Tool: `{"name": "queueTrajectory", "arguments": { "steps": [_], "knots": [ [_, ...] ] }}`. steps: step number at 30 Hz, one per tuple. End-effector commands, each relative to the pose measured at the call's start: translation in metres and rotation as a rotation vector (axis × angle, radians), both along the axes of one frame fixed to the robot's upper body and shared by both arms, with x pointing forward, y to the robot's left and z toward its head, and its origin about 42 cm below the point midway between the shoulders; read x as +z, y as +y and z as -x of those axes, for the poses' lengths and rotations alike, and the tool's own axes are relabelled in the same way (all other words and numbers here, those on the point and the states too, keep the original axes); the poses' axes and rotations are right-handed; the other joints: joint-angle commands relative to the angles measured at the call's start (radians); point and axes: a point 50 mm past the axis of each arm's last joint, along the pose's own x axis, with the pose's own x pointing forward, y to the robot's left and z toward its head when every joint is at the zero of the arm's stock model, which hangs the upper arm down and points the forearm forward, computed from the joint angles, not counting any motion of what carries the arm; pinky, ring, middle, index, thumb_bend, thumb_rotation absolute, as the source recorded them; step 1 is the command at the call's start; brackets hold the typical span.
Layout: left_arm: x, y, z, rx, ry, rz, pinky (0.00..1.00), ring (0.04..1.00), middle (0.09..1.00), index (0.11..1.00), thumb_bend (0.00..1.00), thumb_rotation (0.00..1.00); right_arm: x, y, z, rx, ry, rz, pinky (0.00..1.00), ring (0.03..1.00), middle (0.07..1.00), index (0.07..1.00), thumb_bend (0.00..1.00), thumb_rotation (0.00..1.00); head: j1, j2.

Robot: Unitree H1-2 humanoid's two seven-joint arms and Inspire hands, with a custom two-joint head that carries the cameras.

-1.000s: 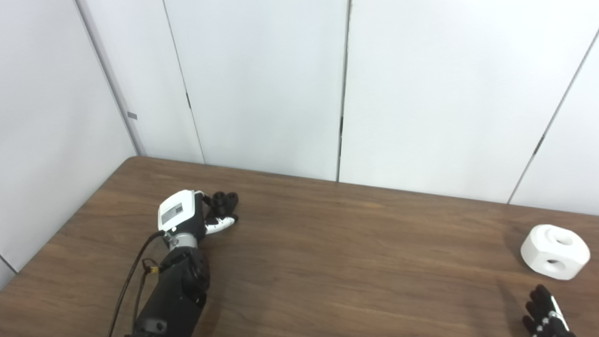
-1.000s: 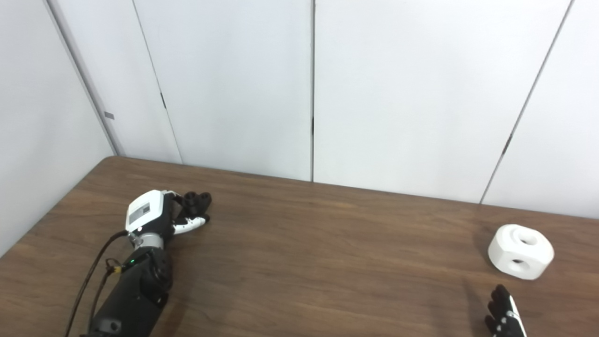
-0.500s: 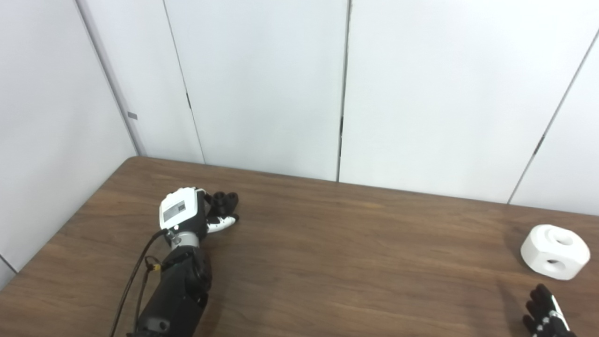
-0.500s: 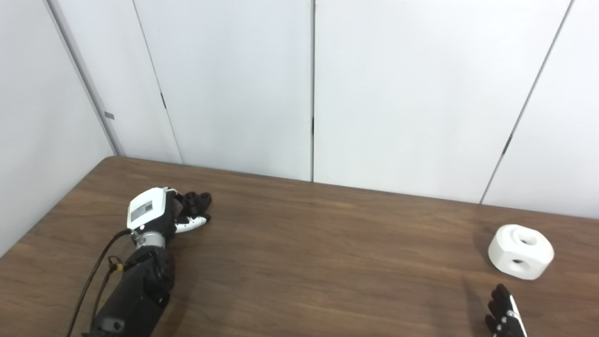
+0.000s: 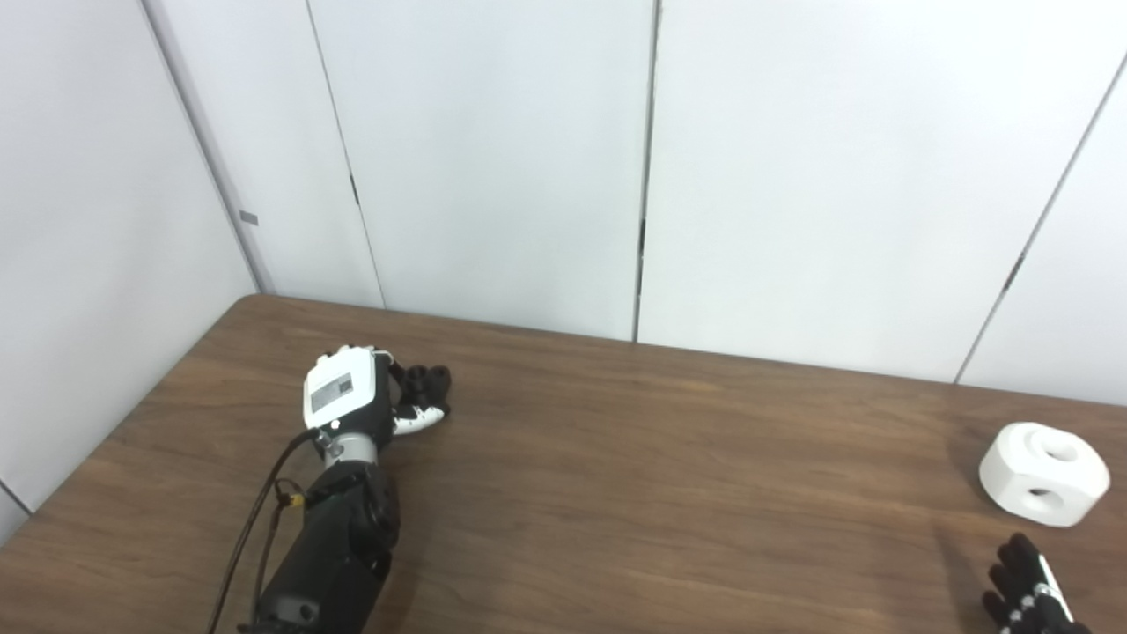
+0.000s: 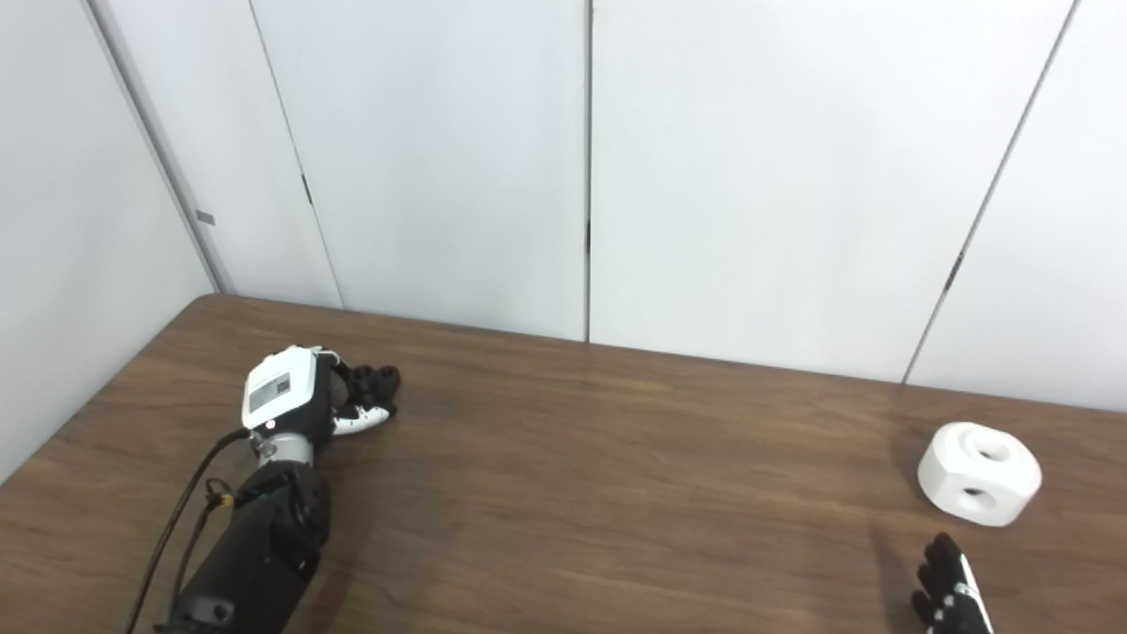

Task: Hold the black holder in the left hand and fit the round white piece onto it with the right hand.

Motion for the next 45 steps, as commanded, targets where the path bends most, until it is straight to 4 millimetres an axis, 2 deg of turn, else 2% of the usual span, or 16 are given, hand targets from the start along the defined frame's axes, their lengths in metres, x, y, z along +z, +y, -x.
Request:
{"name": "queueTrajectory", "arguments": {
  "steps": [1,12,25,35,42,45],
  "knots": [
    [0.025,0.013,-0.009,0.001,-0.084,-0.028,1.00,0.950,0.843,0.485,0.52,0.06,-0.013,-0.002,0.068,-0.025,0.100,0.000,1.00,1.000,1.000,1.000,0.71,1.00,0.001,0.001],
    [0.025,0.013,-0.006,-0.022,-0.105,-0.014,0.96,0.912,0.791,0.484,0.52,0.05,-0.012,-0.005,0.069,-0.009,0.093,0.001,1.00,1.000,1.000,1.000,0.70,1.00,-0.001,0.005],
    [0.034,0.002,0.004,-0.069,-0.099,0.083,0.92,0.913,0.810,0.486,0.52,0.05,-0.011,-0.003,0.068,-0.015,0.093,0.012,1.00,1.000,1.000,1.000,0.72,1.00,-0.012,0.015],
    [0.054,-0.023,0.034,-0.225,-0.082,0.141,0.80,0.879,0.804,0.488,0.51,0.05,-0.010,0.000,0.067,-0.030,0.100,0.011,1.00,1.000,1.000,1.000,0.73,1.00,-0.036,0.030],
    [0.063,-0.037,0.063,-0.351,-0.047,0.223,0.80,0.907,0.826,0.488,0.51,0.05,-0.006,0.004,0.067,-0.026,0.104,0.025,1.00,1.000,1.000,1.000,0.72,1.00,-0.064,0.053],
    [0.060,-0.043,0.078,-0.415,-0.054,0.243,0.79,0.893,0.823,0.488,0.51,0.06,-0.004,0.005,0.067,-0.032,0.094,0.043,1.00,1.000,1.000,1.000,0.71,1.00,-0.078,0.066]
  ]
}}
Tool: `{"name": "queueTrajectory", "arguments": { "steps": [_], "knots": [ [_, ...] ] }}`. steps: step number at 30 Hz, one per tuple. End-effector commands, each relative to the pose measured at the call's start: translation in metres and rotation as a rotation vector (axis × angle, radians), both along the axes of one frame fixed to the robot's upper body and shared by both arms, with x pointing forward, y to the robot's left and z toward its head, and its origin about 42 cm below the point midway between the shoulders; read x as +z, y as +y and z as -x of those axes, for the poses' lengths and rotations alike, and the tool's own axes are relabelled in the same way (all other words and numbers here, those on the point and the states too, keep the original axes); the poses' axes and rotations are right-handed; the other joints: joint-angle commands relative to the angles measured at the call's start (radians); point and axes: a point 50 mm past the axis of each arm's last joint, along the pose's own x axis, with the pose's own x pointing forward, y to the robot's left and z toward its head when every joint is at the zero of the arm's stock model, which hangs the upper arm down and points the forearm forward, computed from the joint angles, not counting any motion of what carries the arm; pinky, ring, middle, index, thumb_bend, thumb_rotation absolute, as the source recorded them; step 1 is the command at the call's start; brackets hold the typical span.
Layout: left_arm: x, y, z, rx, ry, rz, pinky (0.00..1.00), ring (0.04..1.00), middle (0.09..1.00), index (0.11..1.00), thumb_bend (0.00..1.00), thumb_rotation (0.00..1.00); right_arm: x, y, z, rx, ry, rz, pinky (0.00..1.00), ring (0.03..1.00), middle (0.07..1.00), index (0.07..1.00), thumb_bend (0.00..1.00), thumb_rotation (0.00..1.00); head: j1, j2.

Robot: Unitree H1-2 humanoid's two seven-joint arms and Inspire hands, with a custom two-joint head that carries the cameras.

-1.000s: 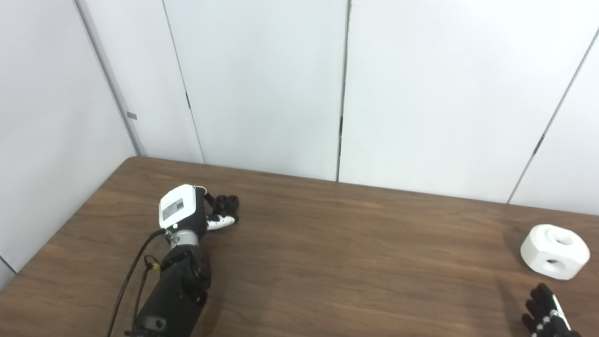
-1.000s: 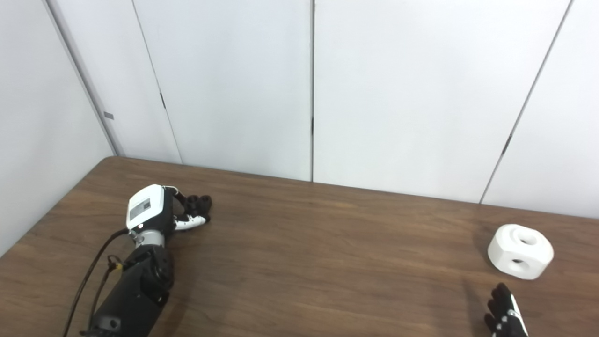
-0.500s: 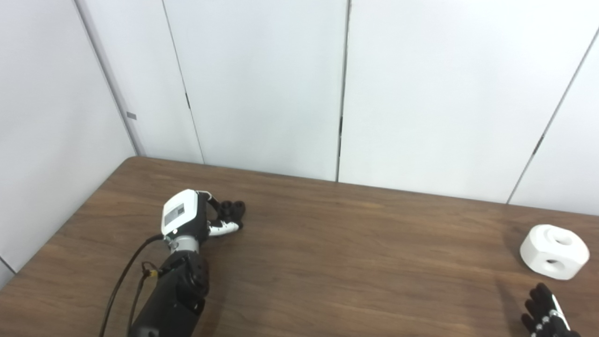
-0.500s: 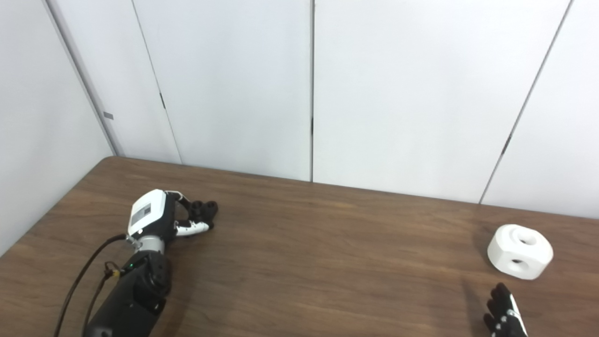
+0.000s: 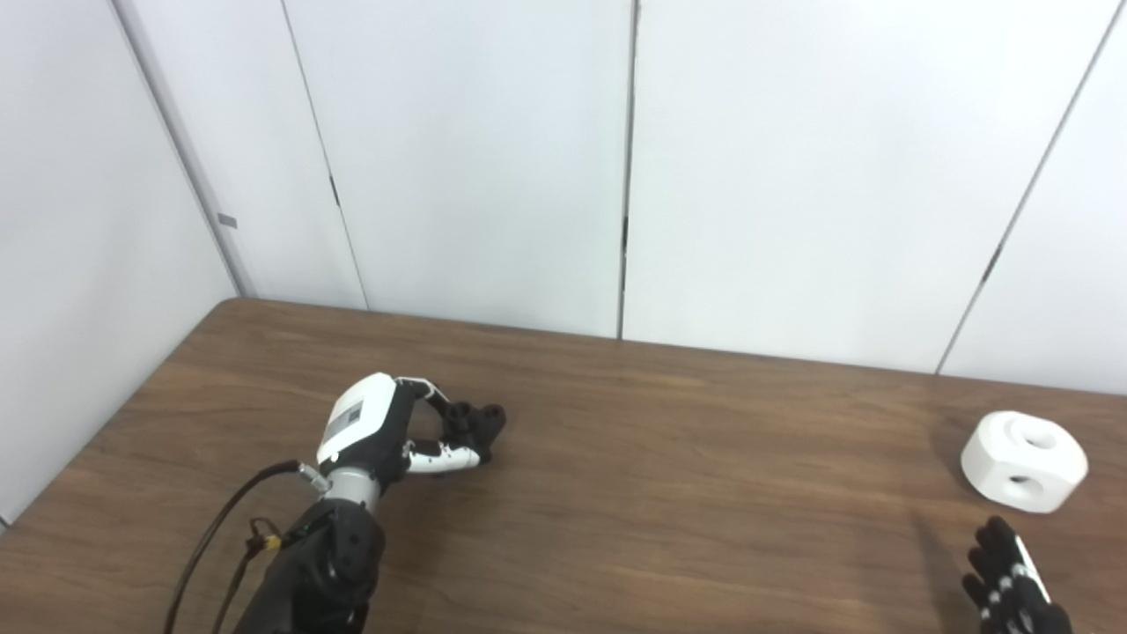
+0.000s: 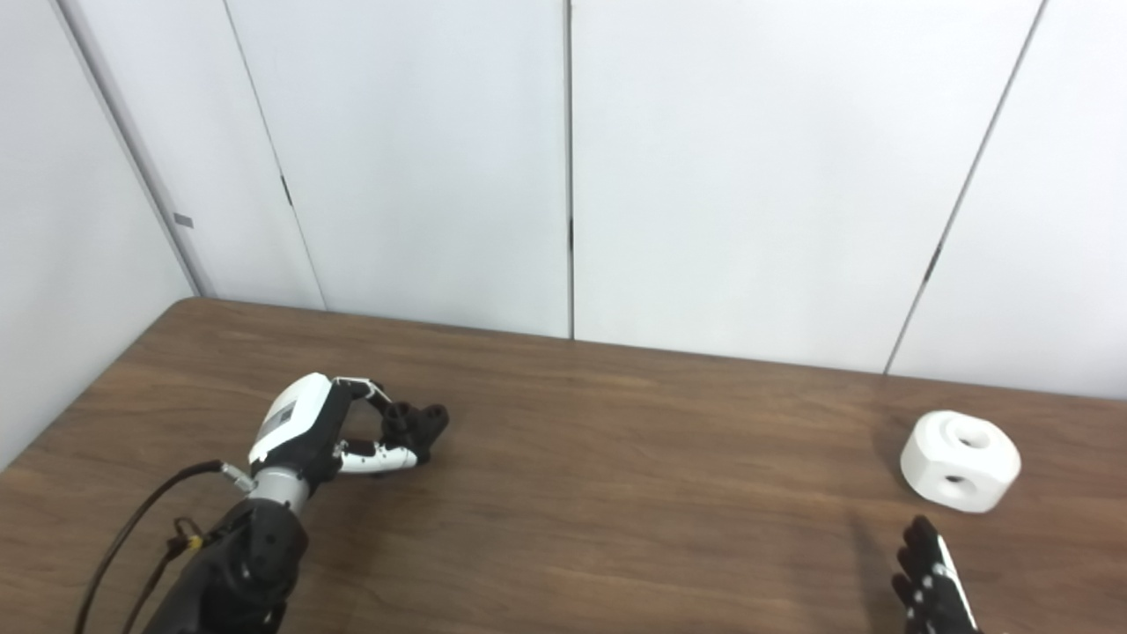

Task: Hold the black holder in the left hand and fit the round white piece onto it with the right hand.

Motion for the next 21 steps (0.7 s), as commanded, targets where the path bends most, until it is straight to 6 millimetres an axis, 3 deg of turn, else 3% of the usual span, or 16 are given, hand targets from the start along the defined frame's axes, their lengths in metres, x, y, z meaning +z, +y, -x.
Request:
{"name": "queueTrajectory", "arguments": {
  "steps": [1,21],
  "knots": [
    [0.027,-0.003,0.011,-0.074,-0.115,-0.002,0.80,0.891,0.821,0.489,0.51,0.06,-0.012,0.001,0.066,-0.045,0.094,0.020,1.00,1.000,1.000,1.000,0.71,1.00,-0.007,0.008],
    [0.019,-0.056,0.094,-0.362,-0.169,-0.083,0.82,0.897,0.827,0.491,0.51,0.06,0.005,0.007,0.064,-0.028,0.070,0.074,1.00,1.000,0.978,0.971,0.66,1.00,-0.113,0.085]
  ]
}}
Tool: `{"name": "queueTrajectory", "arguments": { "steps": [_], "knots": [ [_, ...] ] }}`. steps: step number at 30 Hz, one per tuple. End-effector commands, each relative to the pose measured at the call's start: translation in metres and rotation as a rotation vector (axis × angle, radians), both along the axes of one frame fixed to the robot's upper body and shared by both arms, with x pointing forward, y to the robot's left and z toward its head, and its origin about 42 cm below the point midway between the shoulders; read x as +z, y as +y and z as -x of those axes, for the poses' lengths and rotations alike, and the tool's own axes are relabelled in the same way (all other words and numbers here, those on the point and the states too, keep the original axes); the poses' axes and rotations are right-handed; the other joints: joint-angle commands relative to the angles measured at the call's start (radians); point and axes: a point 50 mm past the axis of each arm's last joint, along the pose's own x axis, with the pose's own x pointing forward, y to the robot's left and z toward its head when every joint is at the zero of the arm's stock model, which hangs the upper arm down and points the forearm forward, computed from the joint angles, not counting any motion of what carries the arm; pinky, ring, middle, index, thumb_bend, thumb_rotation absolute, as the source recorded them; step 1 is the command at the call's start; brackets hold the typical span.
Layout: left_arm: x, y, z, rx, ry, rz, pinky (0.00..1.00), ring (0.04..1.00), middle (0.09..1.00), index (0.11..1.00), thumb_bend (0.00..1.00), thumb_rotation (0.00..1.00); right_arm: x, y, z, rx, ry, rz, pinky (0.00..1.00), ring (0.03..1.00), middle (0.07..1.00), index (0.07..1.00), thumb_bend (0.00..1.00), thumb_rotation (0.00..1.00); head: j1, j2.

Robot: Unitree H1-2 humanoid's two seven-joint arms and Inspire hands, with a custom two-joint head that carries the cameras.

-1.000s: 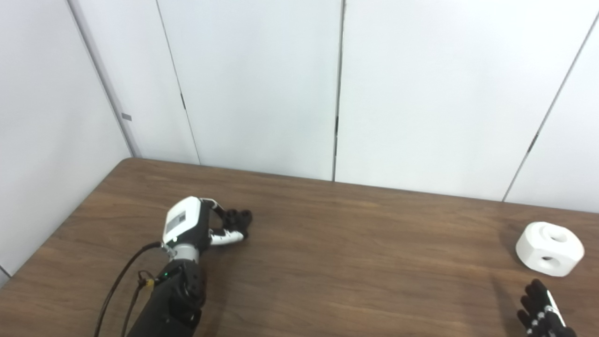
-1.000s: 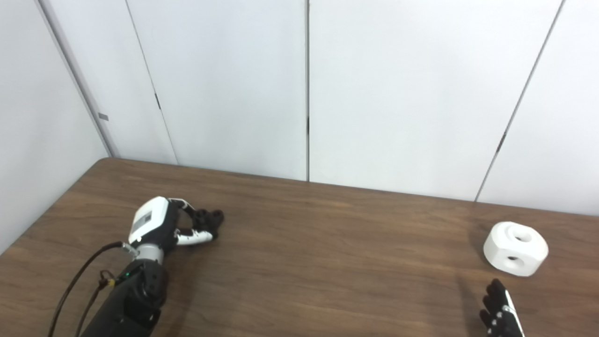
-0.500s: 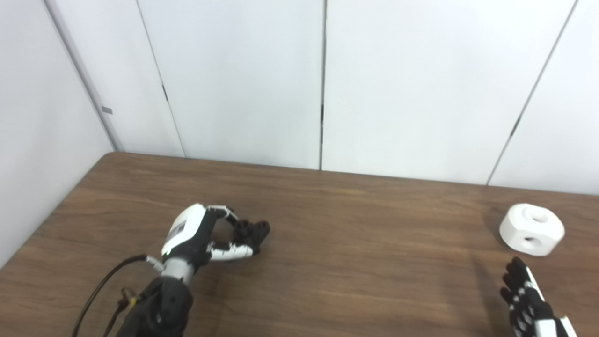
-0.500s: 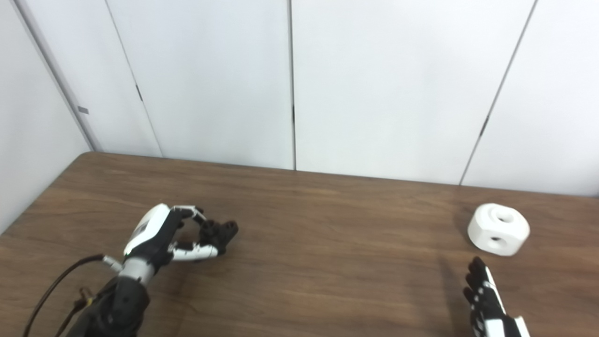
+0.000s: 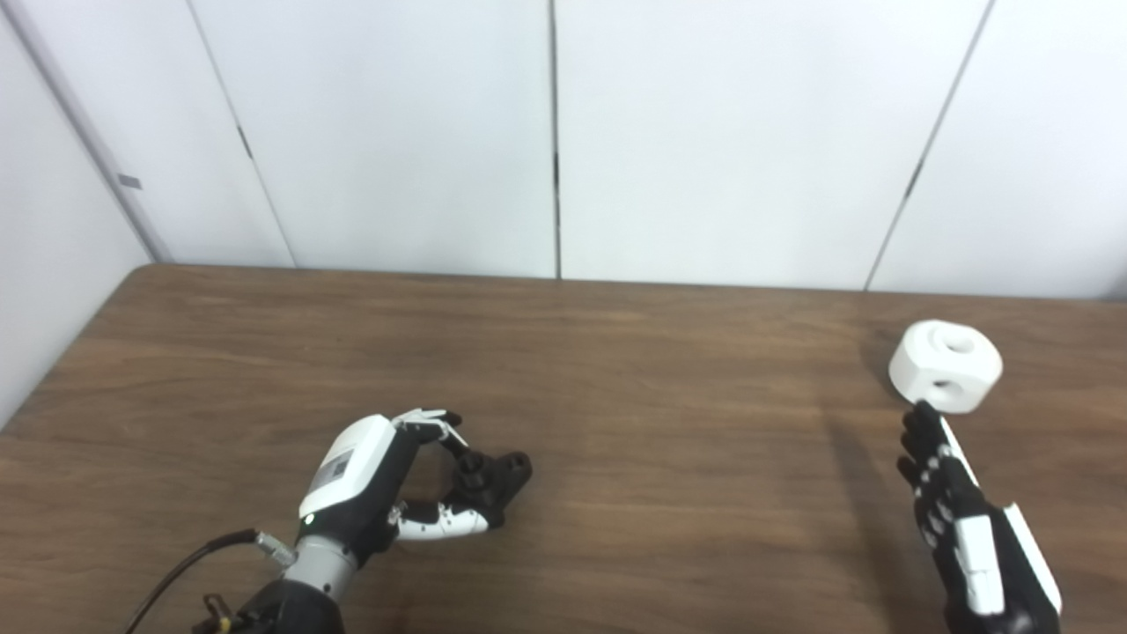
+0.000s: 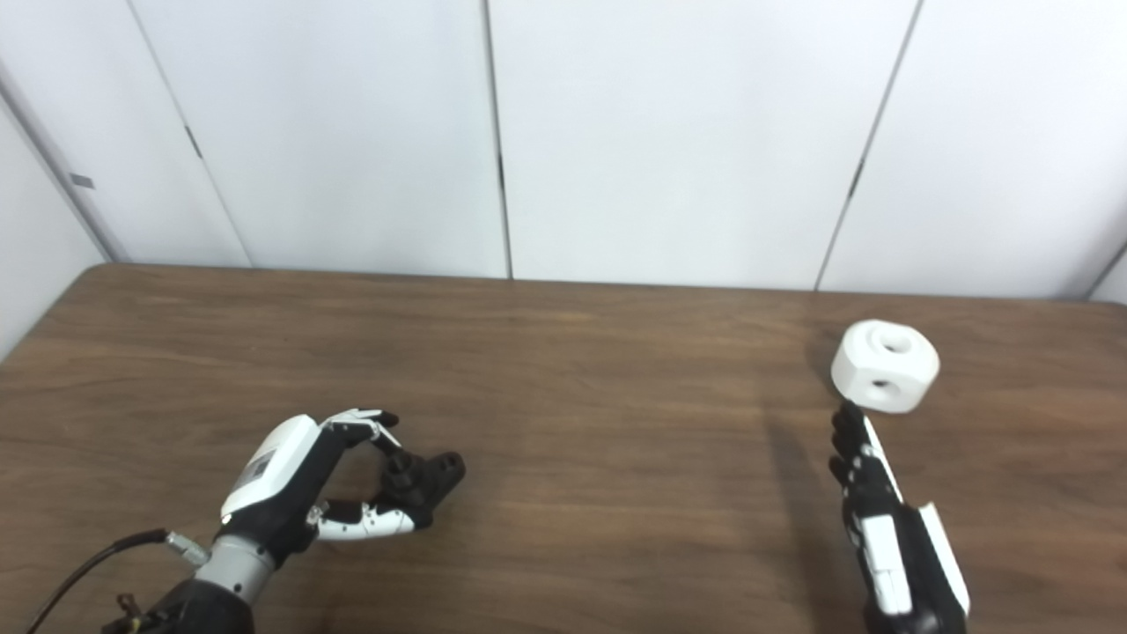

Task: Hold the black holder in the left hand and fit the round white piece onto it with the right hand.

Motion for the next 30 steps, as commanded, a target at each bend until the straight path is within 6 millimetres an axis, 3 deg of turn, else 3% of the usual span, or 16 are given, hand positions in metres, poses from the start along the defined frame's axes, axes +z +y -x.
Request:
{"name": "queueTrajectory", "arguments": {
  "steps": [1,14,30],
  "knots": [
    [0.025,-0.011,0.009,-0.081,-0.151,-0.045,0.83,0.900,0.827,0.491,0.51,0.06,-0.012,0.003,0.063,-0.037,0.104,0.005,1.00,1.000,0.979,0.971,0.66,1.00,-0.002,0.003],
    [0.023,-0.059,0.038,-0.300,-0.250,-0.205,0.91,0.901,0.812,0.489,0.51,0.06,-0.002,0.010,0.058,-0.023,0.111,-0.041,1.00,1.000,0.988,0.972,0.67,1.00,-0.029,0.049],
    [0.018,-0.075,0.052,-0.400,-0.166,-0.140,0.89,0.894,0.814,0.490,0.51,0.06,0.011,0.017,0.054,-0.027,0.120,-0.034,1.00,1.000,0.986,0.975,0.68,1.00,-0.072,0.125]
  ]
}}
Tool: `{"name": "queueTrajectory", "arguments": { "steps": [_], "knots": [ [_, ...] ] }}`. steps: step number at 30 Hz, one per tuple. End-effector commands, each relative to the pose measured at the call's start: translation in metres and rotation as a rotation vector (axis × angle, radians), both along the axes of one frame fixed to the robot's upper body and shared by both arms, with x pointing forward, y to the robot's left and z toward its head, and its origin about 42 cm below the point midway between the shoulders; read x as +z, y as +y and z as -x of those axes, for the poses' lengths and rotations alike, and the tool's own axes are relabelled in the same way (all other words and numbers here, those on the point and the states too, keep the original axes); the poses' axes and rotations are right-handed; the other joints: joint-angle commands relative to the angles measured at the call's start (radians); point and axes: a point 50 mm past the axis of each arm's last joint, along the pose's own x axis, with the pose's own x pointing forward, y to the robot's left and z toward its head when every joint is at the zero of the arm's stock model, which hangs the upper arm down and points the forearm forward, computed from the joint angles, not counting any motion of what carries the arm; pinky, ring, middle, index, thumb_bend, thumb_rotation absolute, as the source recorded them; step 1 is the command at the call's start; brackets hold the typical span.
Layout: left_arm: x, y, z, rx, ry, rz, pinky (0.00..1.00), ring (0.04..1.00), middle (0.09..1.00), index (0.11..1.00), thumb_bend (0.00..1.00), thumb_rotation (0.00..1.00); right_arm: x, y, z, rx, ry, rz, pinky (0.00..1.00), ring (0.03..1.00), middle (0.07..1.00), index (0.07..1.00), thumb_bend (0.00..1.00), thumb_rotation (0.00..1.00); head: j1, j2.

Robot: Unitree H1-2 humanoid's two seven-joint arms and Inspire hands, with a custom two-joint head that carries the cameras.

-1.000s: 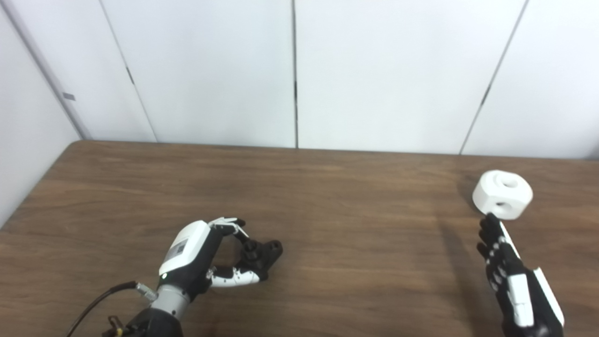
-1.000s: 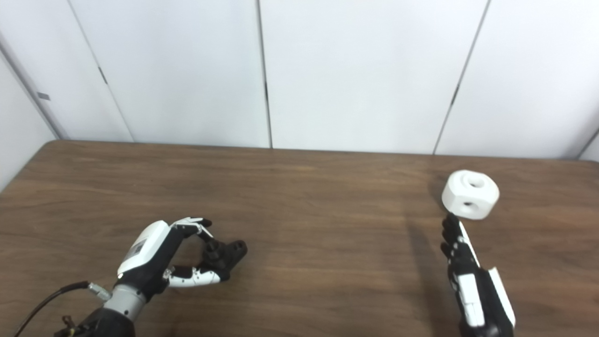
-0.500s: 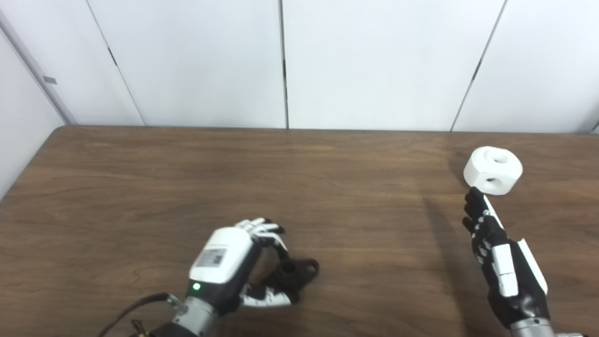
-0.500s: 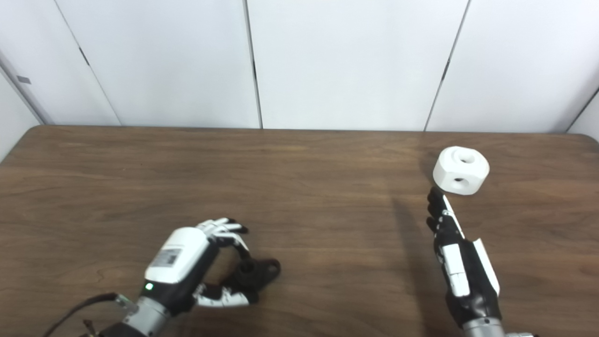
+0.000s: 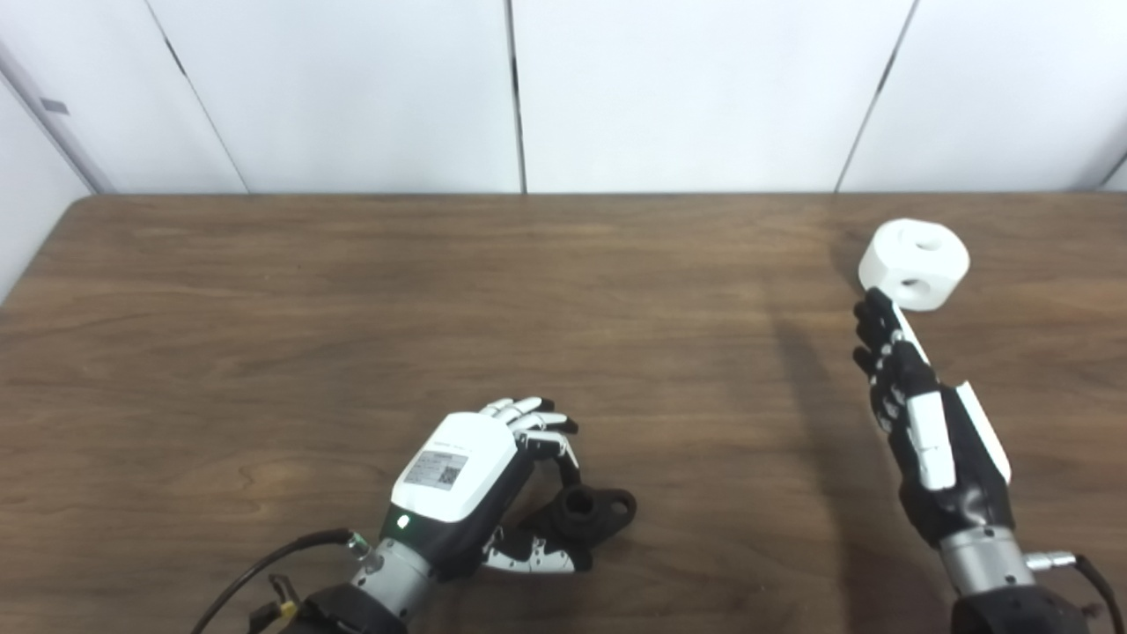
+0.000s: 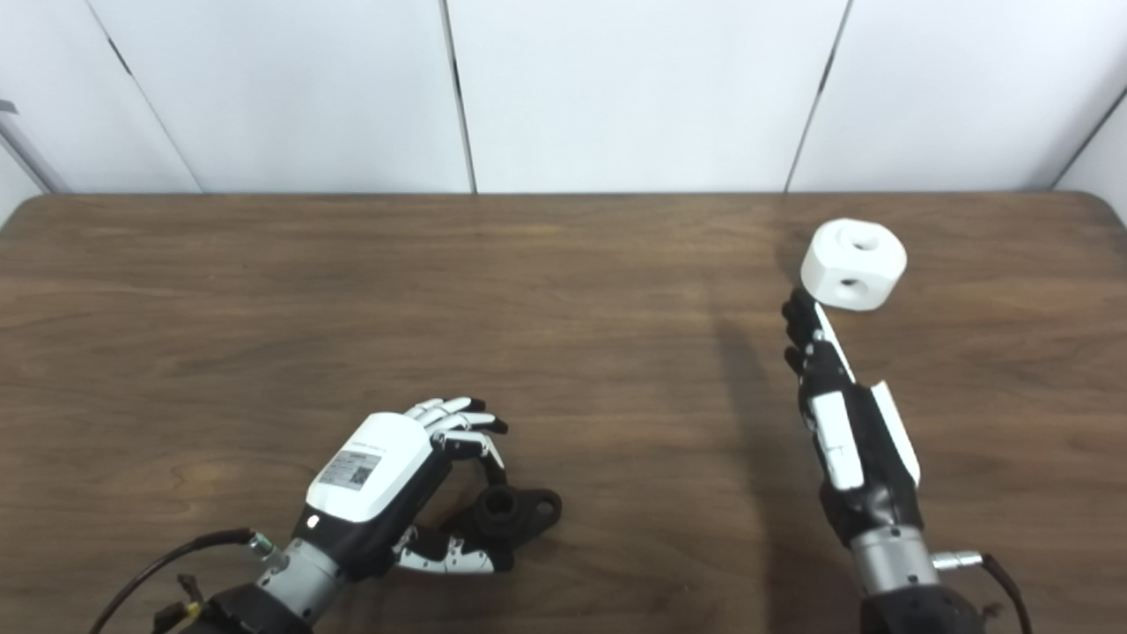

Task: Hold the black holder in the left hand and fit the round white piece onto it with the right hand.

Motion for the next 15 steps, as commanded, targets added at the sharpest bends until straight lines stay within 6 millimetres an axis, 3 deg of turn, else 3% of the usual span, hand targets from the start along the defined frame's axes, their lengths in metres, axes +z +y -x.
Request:
{"name": "queueTrajectory", "arguments": {
  "steps": [1,15],
  "knots": [
    [0.0239,-0.0060,0.0037,-0.048,-0.104,0.043,0.89,0.892,0.813,0.490,0.51,0.06,-0.0136,0.0030,0.0519,-0.032,0.098,-0.033,1.00,1.000,0.986,0.976,0.67,1.00,-0.002,0.004],
    [0.0231,-0.0096,0.0005,-0.089,-0.085,0.082,0.89,0.894,0.813,0.491,0.51,0.06,-0.0070,0.0061,0.0484,-0.031,0.098,-0.029,1.00,1.000,0.983,0.973,0.63,1.00,-0.023,0.044]
  ]
}}
